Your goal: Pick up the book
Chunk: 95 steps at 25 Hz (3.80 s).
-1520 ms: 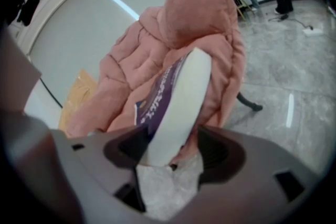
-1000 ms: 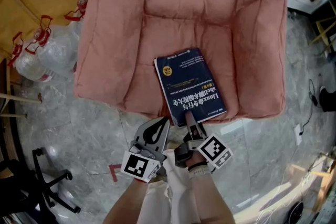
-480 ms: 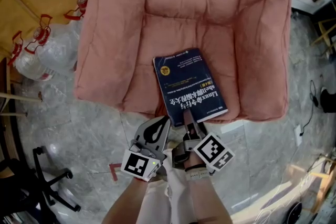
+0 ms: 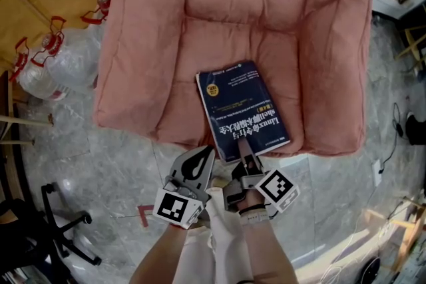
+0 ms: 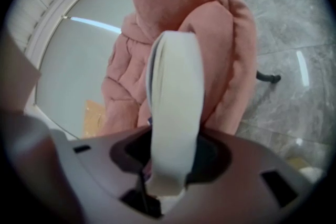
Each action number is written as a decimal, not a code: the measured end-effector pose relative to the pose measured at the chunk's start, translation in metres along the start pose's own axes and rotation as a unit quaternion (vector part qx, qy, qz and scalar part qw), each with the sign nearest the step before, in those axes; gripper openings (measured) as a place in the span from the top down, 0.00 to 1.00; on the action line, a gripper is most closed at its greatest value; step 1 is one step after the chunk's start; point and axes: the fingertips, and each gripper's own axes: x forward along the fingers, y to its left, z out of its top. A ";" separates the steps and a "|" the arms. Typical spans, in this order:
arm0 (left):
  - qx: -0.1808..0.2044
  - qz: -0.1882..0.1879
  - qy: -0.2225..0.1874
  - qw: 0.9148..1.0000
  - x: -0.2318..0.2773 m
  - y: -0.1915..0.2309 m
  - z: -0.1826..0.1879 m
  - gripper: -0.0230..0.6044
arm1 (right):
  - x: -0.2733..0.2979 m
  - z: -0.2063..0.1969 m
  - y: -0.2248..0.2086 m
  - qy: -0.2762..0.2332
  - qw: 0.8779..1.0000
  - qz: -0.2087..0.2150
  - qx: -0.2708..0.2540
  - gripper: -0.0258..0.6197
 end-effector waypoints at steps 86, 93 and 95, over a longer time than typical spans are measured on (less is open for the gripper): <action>0.071 -0.014 -0.076 0.995 -0.031 -0.072 0.335 0.95 | -0.143 0.088 0.308 0.036 0.976 0.213 0.039 0.69; 0.076 -0.007 -0.081 0.994 -0.035 -0.073 0.359 0.95 | -0.155 0.098 0.332 0.037 0.972 0.229 0.037 0.68; 0.077 -0.006 -0.083 0.994 -0.035 -0.074 0.365 0.95 | -0.159 0.101 0.339 0.036 0.971 0.235 0.036 0.69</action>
